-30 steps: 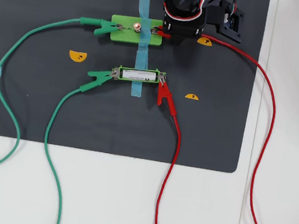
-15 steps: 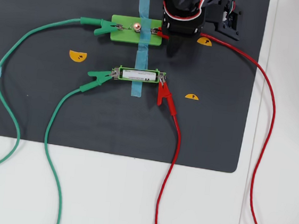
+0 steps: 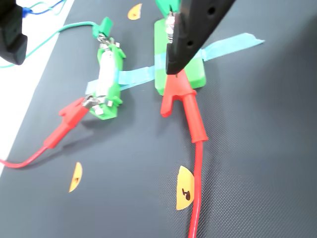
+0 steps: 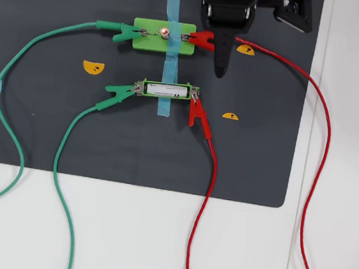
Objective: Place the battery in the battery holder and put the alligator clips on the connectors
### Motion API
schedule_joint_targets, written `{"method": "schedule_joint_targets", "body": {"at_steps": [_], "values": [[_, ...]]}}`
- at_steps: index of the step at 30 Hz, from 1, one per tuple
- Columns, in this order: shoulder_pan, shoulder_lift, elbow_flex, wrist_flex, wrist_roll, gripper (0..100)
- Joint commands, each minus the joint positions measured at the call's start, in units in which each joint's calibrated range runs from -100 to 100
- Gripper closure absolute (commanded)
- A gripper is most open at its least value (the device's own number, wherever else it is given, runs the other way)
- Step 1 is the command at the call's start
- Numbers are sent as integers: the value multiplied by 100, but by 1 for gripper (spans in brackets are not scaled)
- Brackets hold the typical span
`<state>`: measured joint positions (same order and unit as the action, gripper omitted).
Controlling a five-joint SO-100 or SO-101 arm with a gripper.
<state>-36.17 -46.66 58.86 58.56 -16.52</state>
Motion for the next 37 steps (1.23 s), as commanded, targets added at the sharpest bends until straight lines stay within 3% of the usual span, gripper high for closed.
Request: {"method": "schedule_joint_targets", "body": {"at_steps": [1, 8, 27, 37], "values": [[311, -825, -9, 113, 628, 73], [1623, -1940, 342, 70, 1357, 74], [2643, -5189, 3175, 19, 1378, 74], [2663, -5266, 4087, -695, 1357, 73]]}}
